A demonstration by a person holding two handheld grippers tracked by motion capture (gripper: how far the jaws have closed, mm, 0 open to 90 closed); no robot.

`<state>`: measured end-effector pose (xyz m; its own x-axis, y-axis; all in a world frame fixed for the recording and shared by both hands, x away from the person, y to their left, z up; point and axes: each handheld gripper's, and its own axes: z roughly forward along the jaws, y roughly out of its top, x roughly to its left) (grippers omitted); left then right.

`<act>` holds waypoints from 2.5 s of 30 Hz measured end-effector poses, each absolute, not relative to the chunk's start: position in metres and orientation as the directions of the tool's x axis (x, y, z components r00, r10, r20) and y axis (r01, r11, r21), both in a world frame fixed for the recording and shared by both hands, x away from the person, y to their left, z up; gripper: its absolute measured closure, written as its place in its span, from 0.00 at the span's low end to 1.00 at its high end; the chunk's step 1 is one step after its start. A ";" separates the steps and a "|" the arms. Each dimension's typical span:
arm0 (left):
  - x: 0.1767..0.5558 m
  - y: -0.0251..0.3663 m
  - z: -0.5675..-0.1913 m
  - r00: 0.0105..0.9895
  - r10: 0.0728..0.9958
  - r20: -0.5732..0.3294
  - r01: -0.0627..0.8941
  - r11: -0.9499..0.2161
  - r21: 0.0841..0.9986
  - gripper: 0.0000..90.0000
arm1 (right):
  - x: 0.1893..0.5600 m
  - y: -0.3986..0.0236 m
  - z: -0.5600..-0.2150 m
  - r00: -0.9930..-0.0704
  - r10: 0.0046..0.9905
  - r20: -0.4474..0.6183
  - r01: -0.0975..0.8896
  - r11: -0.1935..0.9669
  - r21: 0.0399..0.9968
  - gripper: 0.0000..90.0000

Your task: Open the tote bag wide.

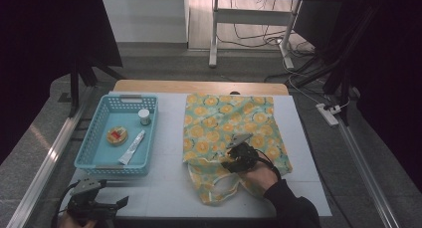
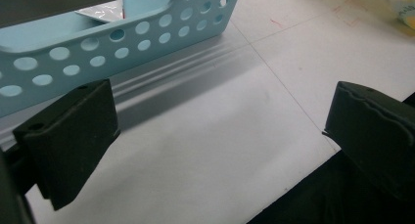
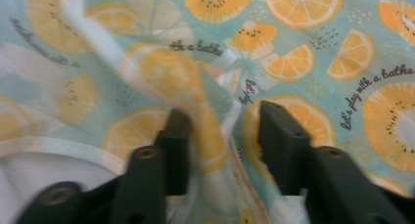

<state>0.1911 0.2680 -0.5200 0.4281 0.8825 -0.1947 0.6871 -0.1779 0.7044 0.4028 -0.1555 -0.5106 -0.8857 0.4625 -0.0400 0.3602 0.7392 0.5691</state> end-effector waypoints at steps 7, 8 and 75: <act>0.191 0.269 -0.520 0.428 0.882 -0.199 0.689 -0.175 0.704 0.00 | 0.404 -0.161 -0.516 -0.894 0.446 -0.039 0.352 0.755 0.553 0.41; 0.191 0.269 -0.520 0.426 0.882 -0.200 0.689 -0.173 0.704 0.00 | 0.404 -0.164 -0.515 -0.900 0.434 -0.033 0.346 0.760 0.550 0.49; 0.192 0.270 -0.521 0.422 0.880 -0.217 0.691 -0.158 0.705 0.00 | 0.457 -0.128 -0.368 -0.906 0.420 -0.049 0.257 0.638 0.726 1.00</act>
